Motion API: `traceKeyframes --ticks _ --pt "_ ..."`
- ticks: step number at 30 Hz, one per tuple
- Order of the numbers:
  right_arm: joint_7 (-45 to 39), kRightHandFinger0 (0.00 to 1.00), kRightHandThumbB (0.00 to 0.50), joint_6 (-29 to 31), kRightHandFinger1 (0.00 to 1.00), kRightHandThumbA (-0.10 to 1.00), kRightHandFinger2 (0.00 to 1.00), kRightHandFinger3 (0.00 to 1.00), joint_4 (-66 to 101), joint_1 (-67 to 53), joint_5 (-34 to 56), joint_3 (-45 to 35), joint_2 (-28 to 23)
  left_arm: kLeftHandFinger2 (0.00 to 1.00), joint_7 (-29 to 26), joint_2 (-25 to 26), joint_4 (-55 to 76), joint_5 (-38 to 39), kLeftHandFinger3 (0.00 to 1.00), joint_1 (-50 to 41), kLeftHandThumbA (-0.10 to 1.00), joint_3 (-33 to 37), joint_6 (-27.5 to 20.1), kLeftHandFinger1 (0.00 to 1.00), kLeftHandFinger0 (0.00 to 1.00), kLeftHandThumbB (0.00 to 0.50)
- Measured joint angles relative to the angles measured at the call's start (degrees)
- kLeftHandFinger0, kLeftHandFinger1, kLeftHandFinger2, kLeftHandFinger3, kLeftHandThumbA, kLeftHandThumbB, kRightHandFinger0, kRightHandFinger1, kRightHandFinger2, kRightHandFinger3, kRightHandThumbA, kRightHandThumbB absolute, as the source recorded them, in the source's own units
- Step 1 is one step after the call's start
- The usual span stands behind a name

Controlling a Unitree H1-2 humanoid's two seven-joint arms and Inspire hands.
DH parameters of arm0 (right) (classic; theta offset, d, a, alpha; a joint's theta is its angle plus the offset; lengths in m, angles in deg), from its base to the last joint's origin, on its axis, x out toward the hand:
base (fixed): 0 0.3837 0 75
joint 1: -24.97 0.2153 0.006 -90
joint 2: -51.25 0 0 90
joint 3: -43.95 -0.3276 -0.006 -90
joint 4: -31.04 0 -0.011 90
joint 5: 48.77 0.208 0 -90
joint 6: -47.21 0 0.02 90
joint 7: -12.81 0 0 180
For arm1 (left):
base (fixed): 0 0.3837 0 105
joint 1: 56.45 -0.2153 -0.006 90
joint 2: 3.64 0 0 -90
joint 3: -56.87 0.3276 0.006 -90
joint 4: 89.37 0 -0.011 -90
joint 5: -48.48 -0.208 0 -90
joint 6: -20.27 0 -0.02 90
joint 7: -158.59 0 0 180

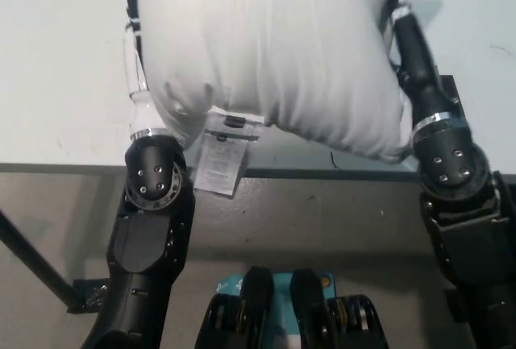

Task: The robot uses both hands to lift the pillow and then drops it on the table

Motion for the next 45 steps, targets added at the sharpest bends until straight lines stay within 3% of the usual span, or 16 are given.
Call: traceKeyframes --ticks 4,7,10,11,13,19,21,36,37,38,40,42,45 --pt "-0.4 1.00 0.257 1.5 1.00 1.00 1.00 1.00 -8.4 0.9 2.0 -1.4 0.1 1.00 0.3 0.1 -4.0 0.4 1.00 0.5 1.00 0.1 -0.1 1.00 1.00 0.065" --pt "-0.7 1.00 0.228 2.8 1.00 1.00 1.00 1.00 -13.5 1.4 3.3 -2.1 0.1 1.00 0.6 0.1 -6.3 0.6 1.00 0.6 1.00 0.1 -0.1 1.00 1.00 0.043" --pt "-0.8 1.00 0.178 4.3 1.00 1.00 1.00 1.00 -19.4 1.9 4.0 -2.5 0.1 1.00 0.7 -0.3 -8.2 0.9 1.00 0.8 1.00 0.3 -0.1 1.00 1.00 0.033" --pt "-0.8 1.00 0.123 4.6 1.00 1.00 1.00 1.00 -20.9 2.1 4.1 -2.5 0.2 1.00 0.7 -0.4 -8.9 1.0 1.00 0.9 1.00 0.3 -0.2 1.00 1.00 0.011" --pt "-0.7 1.00 0.166 5.8 1.00 1.00 1.00 1.00 -24.1 2.7 4.4 -2.6 0.4 1.00 0.7 -0.7 -10.6 1.0 1.00 1.1 1.00 0.7 -0.3 1.00 1.00 0.002" --pt "-0.7 1.00 0.149 10.8 1.00 1.00 1.00 1.00 -31.4 4.9 5.7 -2.8 0.6 1.00 0.7 -1.0 -16.1 1.0 1.00 1.9 1.00 3.0 -1.7 1.00 1.00 0.000" --pt "-0.7 1.00 0.179 11.8 1.00 1.00 1.00 1.00 -32.0 4.9 5.8 -2.8 0.6 1.00 0.7 -0.9 -17.4 1.0 1.00 1.9 1.00 3.4 -2.2 1.00 1.00 0.003" --pt "-0.9 1.00 0.182 13.0 1.00 1.00 1.00 1.00 -30.5 4.7 6.5 -3.0 -0.2 1.00 0.7 2.1 -20.2 0.5 1.00 1.9 1.00 6.7 -3.5 1.00 1.00 0.023" --pt "-0.9 1.00 0.236 13.0 1.00 1.00 1.00 1.00 -30.4 4.7 6.6 -3.0 -0.3 1.00 0.7 2.2 -20.3 0.4 1.00 1.9 1.00 6.9 -3.5 1.00 1.00 0.059" --pt "-0.9 1.00 0.241 13.0 1.00 1.00 1.00 1.00 -30.3 4.7 6.8 -3.0 -0.4 1.00 0.7 2.5 -20.5 0.1 1.00 1.9 1.00 7.4 -3.6 1.00 1.00 0.059" --pt "-1.0 1.00 0.243 13.0 1.00 1.00 1.00 1.00 -30.2 4.7 7.0 -3.2 -1.2 1.00 0.7 3.8 -21.1 -1.3 1.00 2.0 1.00 9.2 -3.7 1.00 1.00 0.059" --pt "-1.0 1.00 0.255 13.1 1.00 1.00 1.00 1.00 -30.0 4.8 7.1 -3.5 -2.2 1.00 0.6 5.3 -21.5 -2.5 1.00 2.1 1.00 10.4 -3.7 1.00 1.00 0.011" --pt "-1.2 1.00 0.252 13.4 1.00 1.00 1.00 1.00 -30.5 5.0 7.9 -4.6 -3.8 1.00 0.5 8.0 -22.1 -4.6 1.00 2.6 1.00 12.2 -4.1 1.00 1.00 0.010"
